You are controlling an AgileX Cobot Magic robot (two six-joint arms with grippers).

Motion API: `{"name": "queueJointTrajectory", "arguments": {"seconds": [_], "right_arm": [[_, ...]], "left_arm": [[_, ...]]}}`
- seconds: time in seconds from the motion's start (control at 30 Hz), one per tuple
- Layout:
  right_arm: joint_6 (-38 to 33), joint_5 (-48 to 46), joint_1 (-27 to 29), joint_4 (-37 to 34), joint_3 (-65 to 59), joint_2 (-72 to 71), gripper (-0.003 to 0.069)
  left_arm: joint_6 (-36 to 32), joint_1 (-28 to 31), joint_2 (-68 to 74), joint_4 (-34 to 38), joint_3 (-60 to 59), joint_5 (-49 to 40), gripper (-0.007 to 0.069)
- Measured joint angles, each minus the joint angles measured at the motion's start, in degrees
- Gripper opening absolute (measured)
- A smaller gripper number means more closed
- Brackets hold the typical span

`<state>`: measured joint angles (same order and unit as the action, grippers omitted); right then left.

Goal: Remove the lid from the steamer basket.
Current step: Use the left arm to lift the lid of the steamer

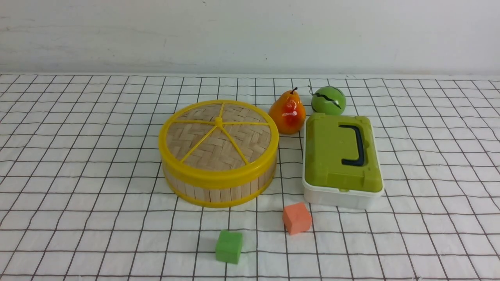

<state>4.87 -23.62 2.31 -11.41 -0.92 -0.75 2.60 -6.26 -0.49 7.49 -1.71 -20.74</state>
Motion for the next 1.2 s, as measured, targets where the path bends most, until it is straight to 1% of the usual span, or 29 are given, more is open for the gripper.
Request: {"name": "queueJointTrajectory", "arguments": {"seconds": [0.3,0.47,0.5,0.53,0.57,0.67,0.7,0.73,0.77,0.83,0.93,1.0,1.07,1.13,1.17,1.2], "right_arm": [[0.0,0.0,0.0,0.0,0.0,0.0,0.024],[0.0,0.0,0.0,0.0,0.0,0.0,0.024],[0.0,0.0,0.0,0.0,0.0,0.0,0.024],[0.0,0.0,0.0,0.0,0.0,0.0,0.024],[0.0,0.0,0.0,0.0,0.0,0.0,0.024],[0.0,0.0,0.0,0.0,0.0,0.0,0.024],[0.0,0.0,0.0,0.0,0.0,0.0,0.024],[0.0,0.0,0.0,0.0,0.0,0.0,0.024],[0.0,0.0,0.0,0.0,0.0,0.0,0.024],[0.0,0.0,0.0,0.0,0.0,0.0,0.024],[0.0,0.0,0.0,0.0,0.0,0.0,0.024],[0.0,0.0,0.0,0.0,0.0,0.0,0.024],[0.0,0.0,0.0,0.0,0.0,0.0,0.024],[0.0,0.0,0.0,0.0,0.0,0.0,0.024],[0.0,0.0,0.0,0.0,0.0,0.0,0.024],[0.0,0.0,0.0,0.0,0.0,0.0,0.024]], "left_arm": [[0.0,0.0,0.0,0.0,0.0,0.82,0.0084],[0.0,0.0,0.0,0.0,0.0,6.0,0.0089],[0.0,0.0,0.0,0.0,0.0,8.33,0.009],[0.0,0.0,0.0,0.0,0.0,13.77,0.009],[0.0,0.0,0.0,0.05,0.0,15.84,0.0092],[0.0,0.0,0.0,0.13,0.0,27.47,0.0093],[0.0,0.0,0.0,0.13,0.0,28.16,0.0093],[0.0,0.0,0.0,0.2,0.0,33.4,0.0094],[0.0,0.0,0.0,0.2,0.0,34.01,0.0094],[0.0,0.0,0.0,0.32,0.0,42.86,0.01],[1.17,0.0,0.0,1.38,0.0,49.06,0.0102],[4.77,0.0,0.0,1.93,0.24,51.62,0.0102],[8.59,0.0,0.0,1.6,2.73,49.26,0.0097],[9.76,0.0,0.0,0.82,5.72,45.4,0.0081],[10.19,0.0,0.0,-0.64,10.33,37.95,0.004],[10.09,0.0,0.44,-1.55,14.1,32.61,0.0006]]}}
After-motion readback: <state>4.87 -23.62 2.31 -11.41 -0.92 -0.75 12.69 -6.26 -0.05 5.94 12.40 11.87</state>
